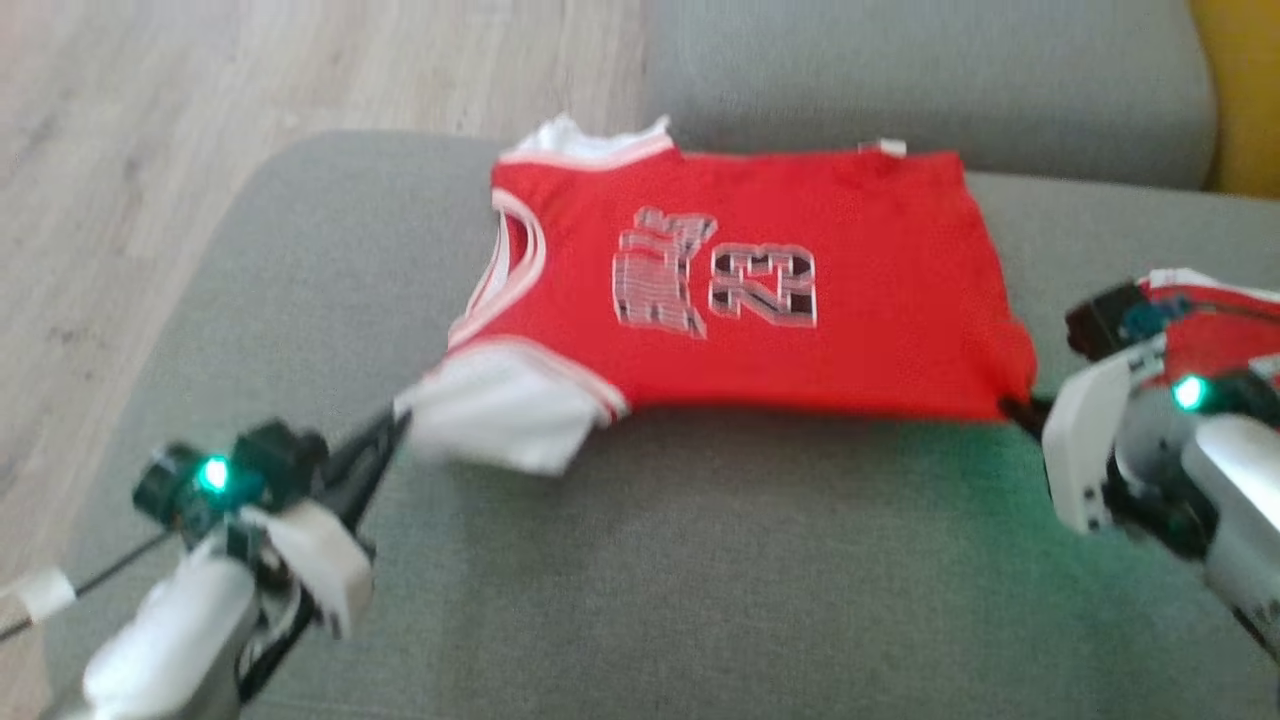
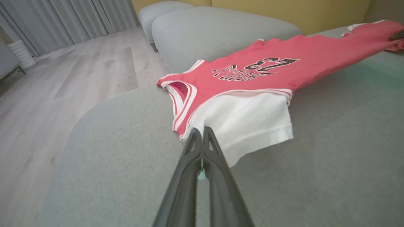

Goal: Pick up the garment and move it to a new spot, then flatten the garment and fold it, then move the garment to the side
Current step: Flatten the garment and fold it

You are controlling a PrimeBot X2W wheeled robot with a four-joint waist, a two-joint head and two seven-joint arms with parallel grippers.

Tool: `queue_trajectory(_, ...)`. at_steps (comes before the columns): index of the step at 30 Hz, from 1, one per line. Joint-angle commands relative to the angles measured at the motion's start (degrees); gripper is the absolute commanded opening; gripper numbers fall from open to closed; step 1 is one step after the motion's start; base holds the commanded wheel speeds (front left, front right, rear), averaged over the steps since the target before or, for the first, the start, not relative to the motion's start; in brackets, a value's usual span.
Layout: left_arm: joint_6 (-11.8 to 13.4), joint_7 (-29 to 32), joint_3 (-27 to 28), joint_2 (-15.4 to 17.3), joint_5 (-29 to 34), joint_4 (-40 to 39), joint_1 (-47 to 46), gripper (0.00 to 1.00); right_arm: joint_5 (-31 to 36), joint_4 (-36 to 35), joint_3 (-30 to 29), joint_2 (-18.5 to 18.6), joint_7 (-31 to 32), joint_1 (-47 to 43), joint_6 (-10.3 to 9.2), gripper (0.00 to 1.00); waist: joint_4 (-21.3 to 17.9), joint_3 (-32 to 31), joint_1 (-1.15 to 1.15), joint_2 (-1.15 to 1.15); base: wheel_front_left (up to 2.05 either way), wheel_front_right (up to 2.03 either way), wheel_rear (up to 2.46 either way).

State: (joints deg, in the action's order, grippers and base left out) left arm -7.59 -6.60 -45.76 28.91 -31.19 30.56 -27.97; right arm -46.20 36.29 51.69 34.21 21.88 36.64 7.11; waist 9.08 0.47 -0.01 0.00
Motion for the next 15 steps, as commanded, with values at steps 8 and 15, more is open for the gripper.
queue_trajectory(8,1.79,10.32,0.78,9.87,-5.33,-17.78,7.36,0.0,-9.73,-12.75,1.15,6.96,8.25,-7.46,0.37,0.0,0.38,-2.99,0.01,0.0,0.0,0.0,0.0)
queue_trajectory(15,4.02,14.96,1.01,12.34,-6.11,-25.13,7.91,0.0,-9.55,-16.96,-2.12,8.22,8.86,-8.22,0.37,0.0,-0.01,-1.66,0.01,0.0,0.0,0.0,0.0)
